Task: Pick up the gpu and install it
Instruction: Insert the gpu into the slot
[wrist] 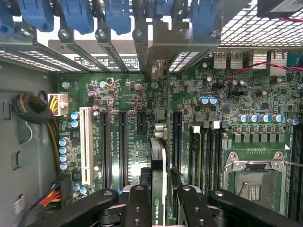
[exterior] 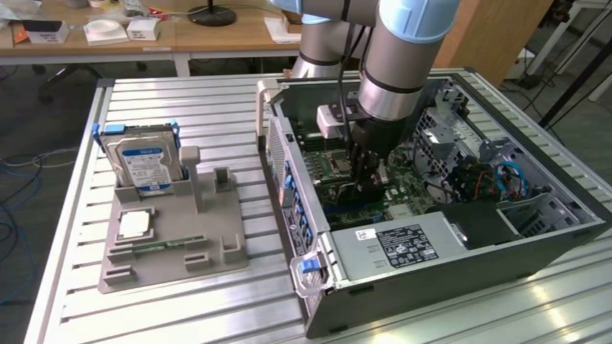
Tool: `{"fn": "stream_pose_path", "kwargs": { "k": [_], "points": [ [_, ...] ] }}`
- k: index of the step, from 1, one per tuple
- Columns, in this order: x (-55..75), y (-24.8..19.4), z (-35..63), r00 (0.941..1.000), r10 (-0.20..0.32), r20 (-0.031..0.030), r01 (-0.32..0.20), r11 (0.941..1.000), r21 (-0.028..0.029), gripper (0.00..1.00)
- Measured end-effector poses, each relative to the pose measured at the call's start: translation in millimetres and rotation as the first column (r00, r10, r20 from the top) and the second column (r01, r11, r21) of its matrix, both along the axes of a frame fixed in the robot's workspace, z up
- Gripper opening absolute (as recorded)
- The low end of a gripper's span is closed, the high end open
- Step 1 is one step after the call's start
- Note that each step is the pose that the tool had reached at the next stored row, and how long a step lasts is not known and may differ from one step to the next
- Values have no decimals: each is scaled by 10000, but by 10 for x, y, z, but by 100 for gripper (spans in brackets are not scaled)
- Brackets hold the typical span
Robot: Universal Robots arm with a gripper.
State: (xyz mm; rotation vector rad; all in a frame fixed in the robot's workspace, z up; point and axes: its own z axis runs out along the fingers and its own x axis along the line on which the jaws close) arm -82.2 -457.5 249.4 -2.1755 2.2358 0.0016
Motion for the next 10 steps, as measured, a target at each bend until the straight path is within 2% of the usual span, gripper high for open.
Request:
{"fn": "stream_pose_path", "kwargs": {
  "k": [10],
  "points": [
    [0,0,-29,10000,0,11,0,10000,2,26]
  ]
}}
